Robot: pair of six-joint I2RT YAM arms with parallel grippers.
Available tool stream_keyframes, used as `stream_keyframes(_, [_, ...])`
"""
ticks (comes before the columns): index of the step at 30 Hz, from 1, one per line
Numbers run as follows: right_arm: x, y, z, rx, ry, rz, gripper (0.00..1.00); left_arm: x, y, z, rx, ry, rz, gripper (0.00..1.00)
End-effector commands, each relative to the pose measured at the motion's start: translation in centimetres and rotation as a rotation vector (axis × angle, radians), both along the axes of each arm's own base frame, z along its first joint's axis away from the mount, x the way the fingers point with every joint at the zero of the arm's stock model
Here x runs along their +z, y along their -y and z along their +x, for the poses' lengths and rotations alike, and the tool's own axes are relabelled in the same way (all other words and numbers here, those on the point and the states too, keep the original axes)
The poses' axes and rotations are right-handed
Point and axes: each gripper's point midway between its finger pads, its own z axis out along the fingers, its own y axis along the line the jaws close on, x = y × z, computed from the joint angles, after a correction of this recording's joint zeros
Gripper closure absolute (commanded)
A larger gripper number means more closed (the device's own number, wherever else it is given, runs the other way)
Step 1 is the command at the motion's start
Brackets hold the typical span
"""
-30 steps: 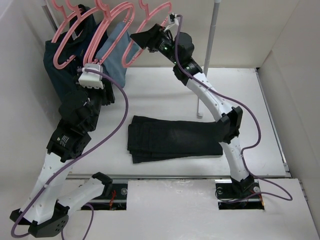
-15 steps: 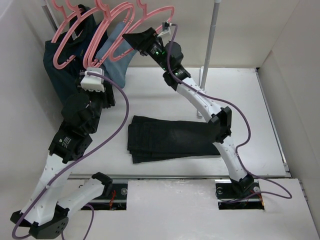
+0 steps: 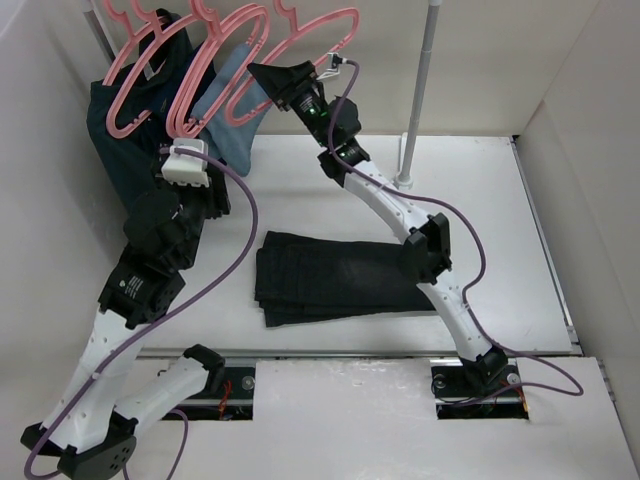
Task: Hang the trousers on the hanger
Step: Pick up the hanger from the clothesline.
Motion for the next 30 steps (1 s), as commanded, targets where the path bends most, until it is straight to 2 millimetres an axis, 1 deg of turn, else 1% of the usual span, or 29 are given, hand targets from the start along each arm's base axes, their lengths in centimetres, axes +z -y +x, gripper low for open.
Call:
stream_keyframes(1, [6.8, 2.0, -3.9, 0.002, 0.129, 0.119, 0.19, 1.1, -0.3, -0.1, 0.013, 0.05, -0.028, 0.47])
stream_keyframes(3, [6.9, 1.9, -3.8, -0.016, 0.114, 0.137, 0.19, 0.7, -0.3, 0.0, 0.013, 0.043, -0.014, 0.47])
stream_keyframes(5, [7.1, 2.2, -3.4, -0.054, 0.087, 0.168, 0.16, 1.0, -0.7, -0.2, 0.022, 0.051, -0.018, 0.47])
stream_keyframes(6, [7.1, 2.4, -3.1, -0.069, 0.079, 0.177, 0.16, 1.0, -0.7, -0.2, 0.022, 0.051, -0.018, 0.47])
stream_keyframes(7, [7.2, 2.2, -3.3, -0.068, 0.065, 0.193, 0.14, 1.0, -0.7, -0.2, 0.022, 0.051, -0.018, 0.47])
stream_keyframes(9, [6.6, 2.4, -2.5, -0.091, 0.047, 0.22, 0.14, 1.0, -0.7, -0.2, 0.022, 0.051, -0.018, 0.47])
stream_keyframes(10, [7.5, 3.0, -2.9, -0.089, 0.06, 0.255, 0.14, 0.6, -0.7, -0.1, 0.022, 0.043, -0.014, 0.47])
stream_keyframes(11, [7.8, 2.8, -3.5, -0.077, 0.065, 0.28, 0.14, 0.8, -1.0, -0.3, 0.032, 0.051, -0.018, 0.47])
stream_keyframes(12, [7.2, 2.8, -3.0, -0.091, 0.055, 0.288, 0.14, 0.8, -1.0, -0.3, 0.032, 0.051, -0.018, 0.47])
stream_keyframes(13, [7.4, 2.5, -3.5, -0.081, 0.061, 0.296, 0.16, 0.4, -1.0, -0.2, 0.032, 0.043, -0.014, 0.47])
stream_keyframes(15, [8.2, 3.2, -3.9, -0.082, 0.077, 0.341, 0.28, 0.2, -0.9, 0.0, 0.032, 0.041, -0.013, 0.47])
stream_keyframes(16, [7.9, 3.3, -3.6, -0.092, 0.074, 0.352, 0.34, 0.1, -0.9, 0.0, 0.032, 0.041, -0.013, 0.47])
stream_keyframes(17, [8.5, 3.4, -4.2, -0.092, 0.08, 0.376, 0.39, 0.1, -0.9, 0.0, 0.032, 0.041, -0.013, 0.47])
stream_keyframes(18, [8.5, 3.4, -4.2, -0.084, 0.075, 0.383, 0.48, -0.2, -0.9, 0.1, 0.032, 0.033, -0.009, 0.46])
stream_keyframes(20, [8.7, 3.7, -4.2, -0.084, 0.064, 0.394, 0.6, 0.0, -0.8, 0.1, 0.032, 0.041, -0.013, 0.46])
stream_keyframes(21, [9.3, 3.9, -4.5, -0.077, 0.063, 0.403, 0.7, 0.0, -0.8, 0.1, 0.032, 0.041, -0.013, 0.46])
stream_keyframes(22, [9.3, 4.1, -4.4, -0.084, 0.056, 0.404, 0.72, 0.0, -0.9, 0.1, 0.032, 0.042, -0.004, 0.46])
stream_keyframes(23, [8.9, 3.8, -4.2, -0.086, 0.048, 0.396, 0.72, 0.0, -1.0, 0.1, 0.041, 0.042, -0.004, 0.46])
stream_keyframes(24, [8.8, 3.6, -4.3, -0.077, 0.048, 0.383, 0.73, 0.2, -1.2, -0.1, 0.041, 0.05, -0.008, 0.46])
stream_keyframes(25, [9.2, 3.7, -4.7, -0.069, 0.055, 0.379, 0.73, 0.2, -1.2, -0.1, 0.041, 0.05, -0.008, 0.46])
stream_keyframes(27, [8.5, 2.8, -4.9, -0.045, 0.059, 0.331, 0.74, 0.1, -1.3, -0.3, 0.041, 0.051, -0.009, 0.46])
stream_keyframes(28, [8.9, 2.8, -5.4, -0.031, 0.069, 0.323, 0.75, 0.1, -1.6, -0.3, 0.051, 0.051, -0.008, 0.46])
stream_keyframes(29, [8.9, 2.6, -5.6, -0.023, 0.079, 0.304, 0.75, 0.3, -1.7, -0.6, 0.052, 0.061, -0.013, 0.46])
stream_keyframes(30, [8.8, 2.0, -6.4, 0.012, 0.105, 0.268, 0.75, -0.1, -1.7, -0.5, 0.052, 0.053, -0.009, 0.46])
